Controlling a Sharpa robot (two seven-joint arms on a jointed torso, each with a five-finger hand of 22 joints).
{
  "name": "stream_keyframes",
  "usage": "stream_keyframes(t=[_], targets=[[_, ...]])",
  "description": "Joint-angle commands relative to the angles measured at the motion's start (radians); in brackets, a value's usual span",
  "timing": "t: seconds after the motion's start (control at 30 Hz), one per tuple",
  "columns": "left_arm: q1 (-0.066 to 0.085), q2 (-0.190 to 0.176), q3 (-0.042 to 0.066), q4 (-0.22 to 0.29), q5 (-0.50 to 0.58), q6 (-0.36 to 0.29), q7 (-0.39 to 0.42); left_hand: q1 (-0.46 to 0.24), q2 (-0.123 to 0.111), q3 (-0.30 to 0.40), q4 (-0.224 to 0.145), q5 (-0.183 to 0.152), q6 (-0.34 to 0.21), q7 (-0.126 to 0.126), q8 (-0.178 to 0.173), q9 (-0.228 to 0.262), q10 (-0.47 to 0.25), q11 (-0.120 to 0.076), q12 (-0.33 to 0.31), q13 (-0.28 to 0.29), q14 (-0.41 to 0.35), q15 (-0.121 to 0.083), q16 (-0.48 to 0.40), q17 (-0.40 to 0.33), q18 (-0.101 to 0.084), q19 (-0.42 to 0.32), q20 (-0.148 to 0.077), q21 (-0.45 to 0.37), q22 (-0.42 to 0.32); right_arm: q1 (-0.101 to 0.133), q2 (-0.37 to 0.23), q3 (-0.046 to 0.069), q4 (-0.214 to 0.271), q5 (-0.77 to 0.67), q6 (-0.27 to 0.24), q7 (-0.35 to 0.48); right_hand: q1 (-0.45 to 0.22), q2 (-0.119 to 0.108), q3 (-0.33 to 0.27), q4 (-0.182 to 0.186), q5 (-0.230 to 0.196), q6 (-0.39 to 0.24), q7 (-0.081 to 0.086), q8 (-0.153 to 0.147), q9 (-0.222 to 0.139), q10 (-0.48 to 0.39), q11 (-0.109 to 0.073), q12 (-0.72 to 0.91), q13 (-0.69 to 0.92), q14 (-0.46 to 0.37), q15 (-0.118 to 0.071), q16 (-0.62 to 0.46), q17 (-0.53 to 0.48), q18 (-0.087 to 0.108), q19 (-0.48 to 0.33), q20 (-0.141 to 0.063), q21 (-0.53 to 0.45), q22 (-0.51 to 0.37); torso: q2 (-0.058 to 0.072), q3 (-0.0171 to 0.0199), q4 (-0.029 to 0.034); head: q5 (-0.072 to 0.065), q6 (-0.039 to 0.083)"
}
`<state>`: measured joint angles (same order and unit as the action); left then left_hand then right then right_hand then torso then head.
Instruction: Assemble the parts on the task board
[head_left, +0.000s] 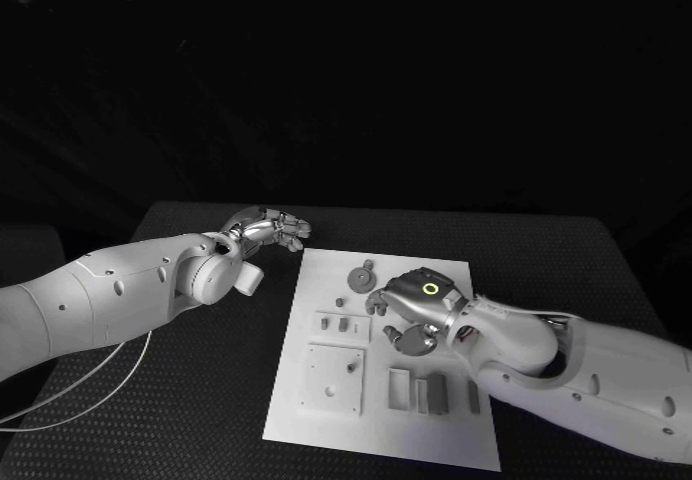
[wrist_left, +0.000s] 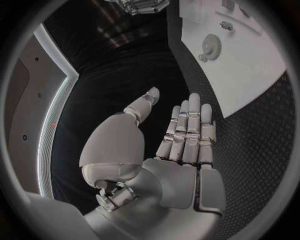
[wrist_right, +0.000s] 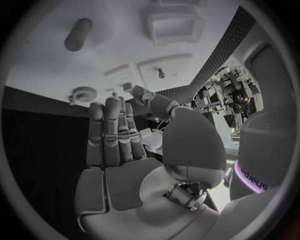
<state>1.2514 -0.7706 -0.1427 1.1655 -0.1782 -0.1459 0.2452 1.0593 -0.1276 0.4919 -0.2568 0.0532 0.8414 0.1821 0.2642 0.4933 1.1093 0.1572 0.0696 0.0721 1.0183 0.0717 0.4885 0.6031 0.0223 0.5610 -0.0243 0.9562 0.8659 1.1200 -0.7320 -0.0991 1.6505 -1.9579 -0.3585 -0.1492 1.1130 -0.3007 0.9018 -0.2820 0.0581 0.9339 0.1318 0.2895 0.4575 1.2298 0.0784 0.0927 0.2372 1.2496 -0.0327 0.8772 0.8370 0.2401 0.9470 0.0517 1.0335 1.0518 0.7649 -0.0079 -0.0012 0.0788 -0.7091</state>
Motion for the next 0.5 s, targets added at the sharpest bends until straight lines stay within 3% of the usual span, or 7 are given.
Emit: stream_keyframes(t=[0.03, 0.2, 0.37, 0.5], targets=[[-0.002, 0.004, 0.001, -0.002, 0.005, 0.008, 0.021, -0.006, 0.008, -0.006, 0.001, -0.001, -0.003, 0.002, 0.004, -0.001, 0.002, 0.002, 0.001, 0.0, 0.004, 0.001, -0.004, 0.001, 0.019, 0.006, -0.002, -0.005, -0.001, 0.014, -0.043, 0.013, 0.004, 0.155, 0.019, 0.047, -0.028, 0.003, -0.026, -0.001, -0.005, 0.001, 0.007, 0.004, 0.0, 0.006, -0.001, 0.006, -0.001, 0.01, -0.002, 0.005, 0.003, 0.022, 0.011, -0.005, 0.008, 0.003, -0.003, -0.0009, -0.0041, -0.001, 0.006], [-0.006, 0.009, 0.001, -0.009, 0.005, 0.009, 0.025, -0.008, 0.009, -0.007, 0.002, -0.001, -0.002, 0.001, 0.006, -0.001, 0.007, 0.0, 0.004, 0.001, 0.005, 0.0, -0.005, 0.003, 0.019, 0.006, -0.002, -0.005, 0.0, 0.028, -0.097, 0.016, 0.001, 0.209, 0.07, 0.068, -0.061, 0.004, -0.085, -0.006, 0.001, -0.004, 0.005, 0.005, -0.004, 0.002, 0.0, 0.003, -0.008, 0.009, -0.001, 0.005, 0.006, 0.022, 0.006, -0.009, 0.011, 0.006, -0.006, -0.0015, -0.0068, -0.002, 0.01], [-0.01, 0.011, 0.001, -0.011, 0.007, 0.011, 0.025, -0.008, 0.009, -0.007, 0.002, -0.001, -0.002, 0.001, 0.006, -0.001, 0.008, -0.001, 0.004, 0.001, 0.005, 0.0, -0.005, 0.003, 0.019, 0.006, -0.002, -0.005, 0.0, 0.028, -0.116, 0.015, -0.014, 0.218, 0.137, 0.07, -0.101, 0.006, -0.17, -0.009, 0.014, -0.022, -0.011, 0.0, -0.01, -0.027, 0.011, -0.012, -0.022, -0.006, 0.01, 0.001, 0.01, 0.022, -0.011, -0.006, 0.006, 0.007, -0.008, -0.0009, -0.0081, 0.002, 0.008], [-0.012, 0.012, 0.001, -0.011, 0.007, 0.012, 0.025, -0.008, 0.009, -0.007, 0.002, -0.001, -0.002, 0.001, 0.006, -0.001, 0.008, -0.001, 0.004, 0.001, 0.005, 0.0, -0.006, 0.004, 0.019, 0.006, -0.002, -0.005, 0.0, 0.026, -0.116, 0.005, -0.035, 0.209, 0.157, 0.068, -0.117, 0.007, -0.24, -0.01, 0.024, -0.044, -0.022, -0.007, -0.016, -0.066, 0.026, -0.025, -0.039, -0.031, 0.024, -0.004, 0.014, 0.022, -0.032, 0.001, -0.002, 0.008, -0.008, -0.0003, -0.0088, 0.0, 0.009]])
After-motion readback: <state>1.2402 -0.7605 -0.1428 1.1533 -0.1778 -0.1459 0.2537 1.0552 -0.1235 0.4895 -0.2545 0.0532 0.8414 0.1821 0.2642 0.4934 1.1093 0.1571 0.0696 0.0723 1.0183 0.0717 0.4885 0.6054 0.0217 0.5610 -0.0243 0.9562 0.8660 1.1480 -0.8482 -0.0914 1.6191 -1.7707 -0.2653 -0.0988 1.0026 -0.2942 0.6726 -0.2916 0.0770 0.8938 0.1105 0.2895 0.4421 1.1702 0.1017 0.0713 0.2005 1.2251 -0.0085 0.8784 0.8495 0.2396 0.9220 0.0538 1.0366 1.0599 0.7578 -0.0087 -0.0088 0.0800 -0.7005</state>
